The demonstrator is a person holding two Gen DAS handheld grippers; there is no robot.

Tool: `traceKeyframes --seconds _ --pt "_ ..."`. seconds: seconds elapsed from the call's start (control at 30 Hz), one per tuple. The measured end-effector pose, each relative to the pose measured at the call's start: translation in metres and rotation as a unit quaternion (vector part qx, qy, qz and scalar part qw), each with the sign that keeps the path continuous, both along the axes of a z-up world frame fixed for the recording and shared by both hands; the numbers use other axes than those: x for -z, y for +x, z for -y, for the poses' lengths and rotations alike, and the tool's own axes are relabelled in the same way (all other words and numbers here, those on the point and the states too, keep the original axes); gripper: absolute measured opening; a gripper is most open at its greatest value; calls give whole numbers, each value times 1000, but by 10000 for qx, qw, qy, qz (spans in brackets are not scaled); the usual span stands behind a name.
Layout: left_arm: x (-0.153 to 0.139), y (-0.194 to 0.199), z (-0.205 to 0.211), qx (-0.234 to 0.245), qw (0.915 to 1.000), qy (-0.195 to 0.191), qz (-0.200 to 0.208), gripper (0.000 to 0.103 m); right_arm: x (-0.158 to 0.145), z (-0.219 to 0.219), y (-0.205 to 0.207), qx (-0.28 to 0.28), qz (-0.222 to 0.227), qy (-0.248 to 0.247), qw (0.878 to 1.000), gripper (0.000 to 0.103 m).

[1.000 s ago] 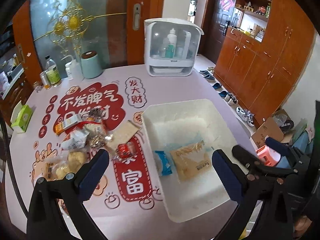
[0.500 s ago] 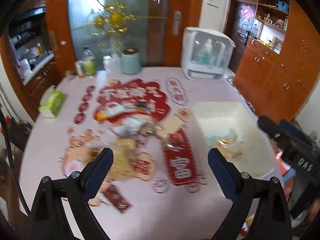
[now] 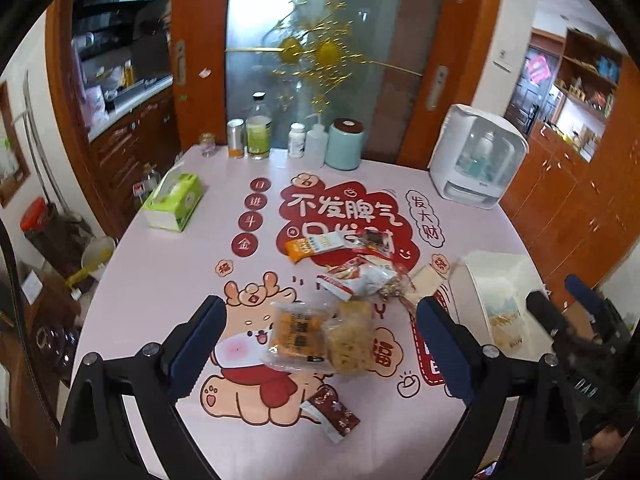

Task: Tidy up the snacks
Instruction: 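Move both tools back over the snack pile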

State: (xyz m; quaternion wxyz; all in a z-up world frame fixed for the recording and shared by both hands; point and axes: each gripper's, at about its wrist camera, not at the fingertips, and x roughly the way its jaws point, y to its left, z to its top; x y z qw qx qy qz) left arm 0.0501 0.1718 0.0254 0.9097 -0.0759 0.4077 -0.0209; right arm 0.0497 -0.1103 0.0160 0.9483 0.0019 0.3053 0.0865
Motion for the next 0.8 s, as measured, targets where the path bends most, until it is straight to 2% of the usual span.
traceKeyframes --seconds 0.2,0.4,0.57,0.8 --pt "44 22 -27 15 9988 -39 -488 95 25 -43 16 -282 -243 -432 9984 101" --pt "112 51 -29 353 9918 262 -1201 94 81 -80 38 -781 -875 -775 9901 100" --pt "160 68 -37 488 9844 108 -1685 94 133 -101 60 -943 -1525 -805 9805 100" --pt "200 91 -44 591 9759 -150 -2097 95 180 -123 87 -1077 -2039 -722 9704 99"
